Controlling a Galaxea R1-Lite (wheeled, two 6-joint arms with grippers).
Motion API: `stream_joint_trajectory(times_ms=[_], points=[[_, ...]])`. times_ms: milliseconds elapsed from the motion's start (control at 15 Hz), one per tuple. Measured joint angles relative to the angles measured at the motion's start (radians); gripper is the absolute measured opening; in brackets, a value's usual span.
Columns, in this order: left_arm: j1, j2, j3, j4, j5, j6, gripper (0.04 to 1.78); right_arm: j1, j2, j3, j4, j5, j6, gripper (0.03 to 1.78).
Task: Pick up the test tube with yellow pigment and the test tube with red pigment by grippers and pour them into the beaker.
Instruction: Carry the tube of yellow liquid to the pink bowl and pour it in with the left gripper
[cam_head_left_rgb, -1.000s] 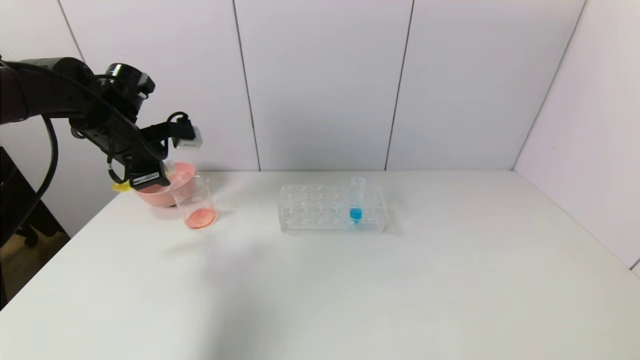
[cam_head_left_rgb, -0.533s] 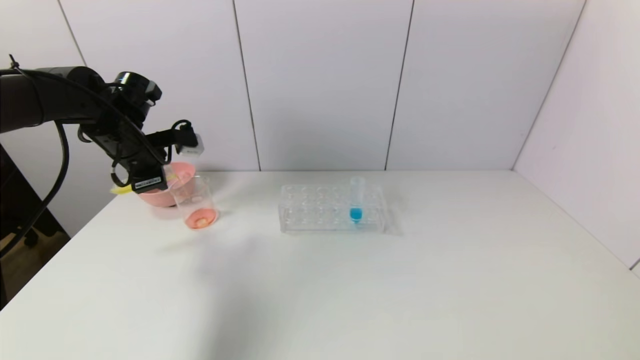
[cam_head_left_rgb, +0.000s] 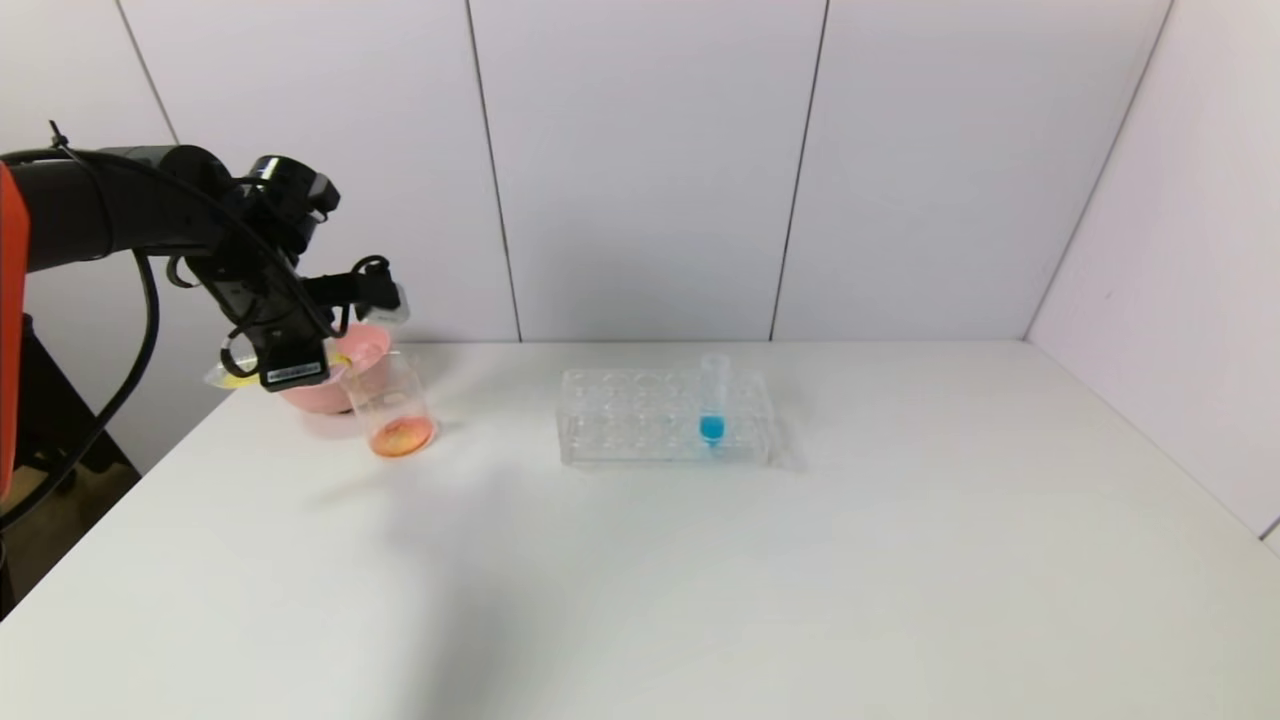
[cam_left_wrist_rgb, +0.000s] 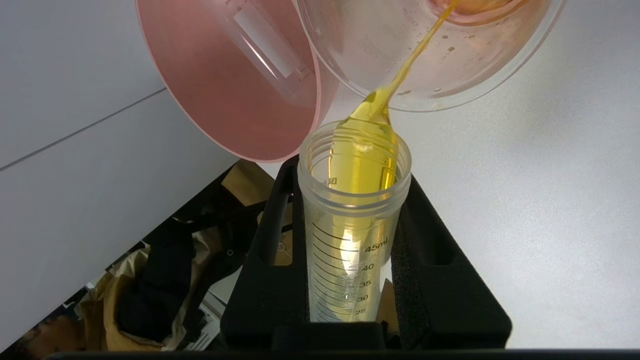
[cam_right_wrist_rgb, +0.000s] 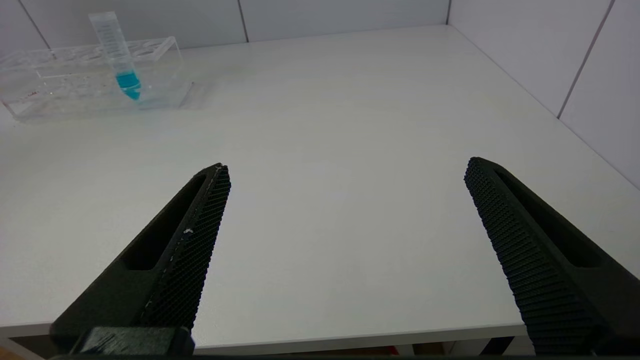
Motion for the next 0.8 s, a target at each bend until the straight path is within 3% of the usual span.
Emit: stream_joint_trajectory(times_ms=[800], points=[[-0.097,0.047,-0.001,-0.01,0.257,-0.006,0.47,0.0,0.0,0.0,0.0,0.0,0.0,1.71]])
